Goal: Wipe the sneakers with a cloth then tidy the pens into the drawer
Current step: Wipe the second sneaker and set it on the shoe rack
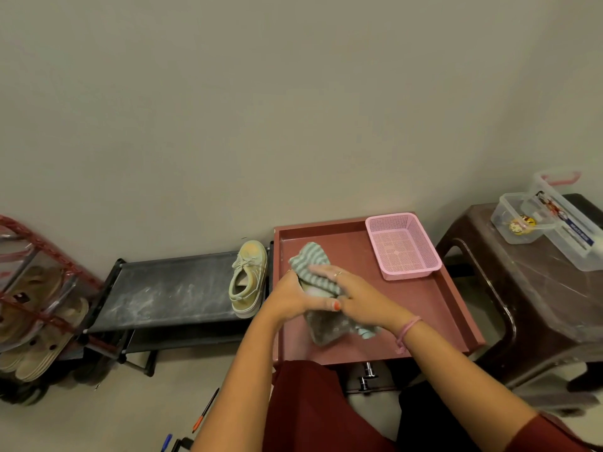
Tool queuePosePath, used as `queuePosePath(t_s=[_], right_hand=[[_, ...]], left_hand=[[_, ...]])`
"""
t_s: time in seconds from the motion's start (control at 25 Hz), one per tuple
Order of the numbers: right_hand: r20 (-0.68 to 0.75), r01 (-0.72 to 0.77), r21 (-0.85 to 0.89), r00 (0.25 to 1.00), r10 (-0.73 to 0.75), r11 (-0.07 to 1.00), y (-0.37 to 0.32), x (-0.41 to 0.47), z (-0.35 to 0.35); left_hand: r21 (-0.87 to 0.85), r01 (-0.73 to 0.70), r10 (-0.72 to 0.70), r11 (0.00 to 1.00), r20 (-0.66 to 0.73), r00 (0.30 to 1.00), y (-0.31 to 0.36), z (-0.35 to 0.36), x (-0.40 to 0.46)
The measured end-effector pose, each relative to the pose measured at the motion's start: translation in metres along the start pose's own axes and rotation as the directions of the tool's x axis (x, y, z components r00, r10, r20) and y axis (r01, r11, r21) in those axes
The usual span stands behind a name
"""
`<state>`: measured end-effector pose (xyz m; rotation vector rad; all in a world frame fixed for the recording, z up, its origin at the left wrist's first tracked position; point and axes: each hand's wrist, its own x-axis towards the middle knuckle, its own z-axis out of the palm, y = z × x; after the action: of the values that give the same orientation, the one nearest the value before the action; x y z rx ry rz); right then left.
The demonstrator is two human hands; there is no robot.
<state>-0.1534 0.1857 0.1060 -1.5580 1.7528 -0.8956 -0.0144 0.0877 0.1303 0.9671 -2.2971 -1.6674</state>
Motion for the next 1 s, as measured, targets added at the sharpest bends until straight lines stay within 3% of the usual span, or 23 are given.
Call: queuePosePath(t_s=[0.08, 0.12, 0.28, 0.44, 0.56, 0.68, 0.76, 0.88, 1.0], right_hand=[[0.069, 0.127, -0.19, 0.991, -0.115, 0.974, 0.002, -0.003, 0.007], [0.071, 0.137, -0.191, 0.99, -0.125, 0.972, 0.007, -0.003, 0.01], [0.048, -0.108, 0.002, 0.993, 0.107, 0.994, 0.039, -0.011, 0.029], [-0.027, -0.274, 0.141, 0.959, 0.281, 0.951, 0.037, -0.014, 0.05], [-0.15, -0.142, 0.152, 0.975, 0.165, 0.978, 0.007, -0.001, 0.043], [-0.157, 0.092, -0.162, 0.981, -0.118, 0.982, -0.007, -0.002, 0.05], [-0.128, 0.149, -0.304, 0.972, -0.195, 0.941, 0.004, -0.007, 0.054], [-0.2, 0.129, -0.243, 0.963, -0.18, 0.961, 0.03, -0.01, 0.057], [-0.25, -0.009, -0.085, 0.968, -0.012, 0.996, 0.054, -0.006, 0.068]], left_hand=[[0.014, -0.047, 0.047, 0.999, 0.034, 0.998, -0.004, -0.003, -0.003], [0.005, -0.031, 0.031, 1.0, 0.01, 0.999, -0.007, -0.004, -0.005], [-0.053, 0.081, -0.086, 0.995, -0.106, 0.991, -0.025, -0.007, -0.007], [-0.139, 0.074, -0.093, 0.988, -0.131, 0.987, -0.037, -0.009, -0.01], [-0.168, 0.026, -0.053, 0.985, -0.159, 0.986, -0.037, -0.007, -0.01], [-0.159, -0.042, 0.019, 0.986, -0.139, 0.99, -0.033, -0.008, -0.005], [-0.137, -0.069, 0.054, 0.988, -0.105, 0.993, -0.033, -0.005, -0.005], [-0.219, 0.002, -0.029, 0.976, -0.119, 0.992, -0.043, -0.001, -0.006], [-0.214, 0.051, -0.083, 0.976, -0.143, 0.986, -0.053, -0.004, -0.005]])
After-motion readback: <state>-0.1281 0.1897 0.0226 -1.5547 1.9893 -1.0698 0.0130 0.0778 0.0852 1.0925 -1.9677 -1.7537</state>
